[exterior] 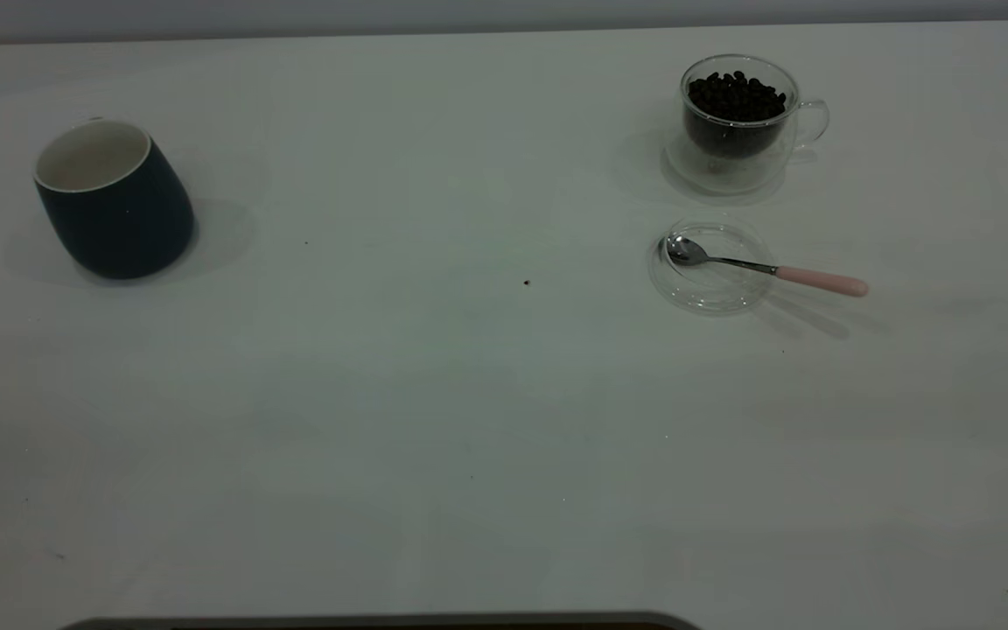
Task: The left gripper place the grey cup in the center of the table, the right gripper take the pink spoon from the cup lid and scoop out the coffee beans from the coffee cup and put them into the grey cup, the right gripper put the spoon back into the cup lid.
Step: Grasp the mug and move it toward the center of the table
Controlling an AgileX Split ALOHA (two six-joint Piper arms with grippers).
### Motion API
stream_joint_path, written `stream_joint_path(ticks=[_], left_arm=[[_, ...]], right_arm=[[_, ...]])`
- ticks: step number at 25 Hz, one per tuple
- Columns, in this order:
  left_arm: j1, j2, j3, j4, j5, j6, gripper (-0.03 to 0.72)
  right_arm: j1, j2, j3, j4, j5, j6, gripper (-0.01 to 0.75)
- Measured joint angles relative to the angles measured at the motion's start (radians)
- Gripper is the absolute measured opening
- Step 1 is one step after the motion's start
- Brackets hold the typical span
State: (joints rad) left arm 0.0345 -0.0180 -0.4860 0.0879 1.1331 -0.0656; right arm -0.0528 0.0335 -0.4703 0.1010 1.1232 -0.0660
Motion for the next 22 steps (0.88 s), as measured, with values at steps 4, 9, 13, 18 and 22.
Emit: stream_joint_path(ticks=[4,9,13,18,22], left_arm=[[0.0,0.0,0.0,0.0,0.0,0.0,0.586],[0.0,0.0,0.0,0.0,0.0,0.0,0.586],[0.0,0.0,0.0,0.0,0.0,0.0,0.586],[0.0,0.086,-0.043,0.003,-0.031,-0.071,0.586],[0.0,0.321,-0.09,0.004,-0.114,-0.1,0.586]], right_arm=[[0.0,0.0,0.0,0.0,0.0,0.0,0.556],[0.0,0.0,0.0,0.0,0.0,0.0,0.556],[0.0,0.0,0.0,0.0,0.0,0.0,0.556],[0.0,0.0,0.0,0.0,0.0,0.0,0.556],[0.0,0.0,0.0,0.0,0.0,0.0,0.556]])
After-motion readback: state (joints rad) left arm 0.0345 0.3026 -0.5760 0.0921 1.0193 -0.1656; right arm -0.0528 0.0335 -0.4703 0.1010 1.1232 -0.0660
